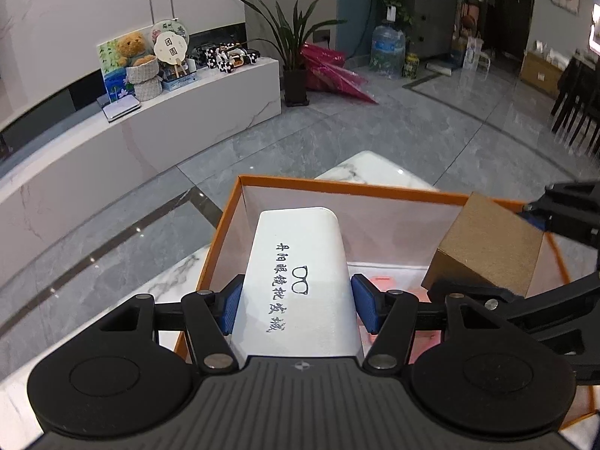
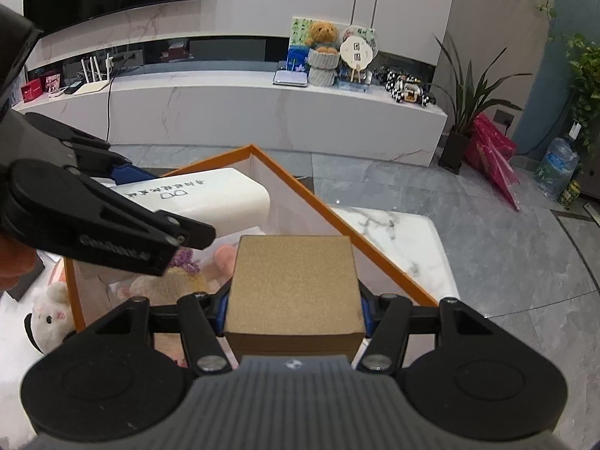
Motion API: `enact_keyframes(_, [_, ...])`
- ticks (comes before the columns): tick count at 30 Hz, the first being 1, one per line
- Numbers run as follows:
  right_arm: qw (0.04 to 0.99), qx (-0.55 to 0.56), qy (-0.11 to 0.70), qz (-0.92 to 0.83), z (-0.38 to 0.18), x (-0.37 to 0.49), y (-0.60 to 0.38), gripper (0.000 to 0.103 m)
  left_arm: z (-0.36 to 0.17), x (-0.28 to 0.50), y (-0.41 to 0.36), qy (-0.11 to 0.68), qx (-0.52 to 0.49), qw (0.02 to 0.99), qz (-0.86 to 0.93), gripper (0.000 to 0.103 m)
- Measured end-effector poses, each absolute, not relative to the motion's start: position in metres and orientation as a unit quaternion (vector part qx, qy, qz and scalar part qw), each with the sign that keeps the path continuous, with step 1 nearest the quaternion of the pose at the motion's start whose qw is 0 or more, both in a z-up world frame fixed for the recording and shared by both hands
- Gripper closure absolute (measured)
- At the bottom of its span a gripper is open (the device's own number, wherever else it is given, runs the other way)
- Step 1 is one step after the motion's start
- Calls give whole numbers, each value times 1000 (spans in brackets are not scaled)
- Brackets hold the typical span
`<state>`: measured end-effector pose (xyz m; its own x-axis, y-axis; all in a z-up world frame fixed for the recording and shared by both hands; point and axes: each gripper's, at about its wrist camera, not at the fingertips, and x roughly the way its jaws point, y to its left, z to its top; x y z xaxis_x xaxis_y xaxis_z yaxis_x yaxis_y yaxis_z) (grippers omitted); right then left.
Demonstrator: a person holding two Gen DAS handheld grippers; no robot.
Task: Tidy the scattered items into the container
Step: 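Carry the cardboard box and glasses case with both tools over the orange box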
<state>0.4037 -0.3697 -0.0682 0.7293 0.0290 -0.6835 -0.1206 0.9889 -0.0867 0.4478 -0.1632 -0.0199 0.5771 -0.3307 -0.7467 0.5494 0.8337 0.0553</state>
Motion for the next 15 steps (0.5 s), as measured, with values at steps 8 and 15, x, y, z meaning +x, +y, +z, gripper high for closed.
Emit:
enact_keyframes(8, [916, -65, 394, 44, -83, 419, -366, 41, -33, 454, -173, 387, 189, 871, -237, 34])
enact_keyframes(15, [901, -67, 426, 51, -99, 428, -361, 41, -47, 463, -171, 404, 201, 863, -229, 34])
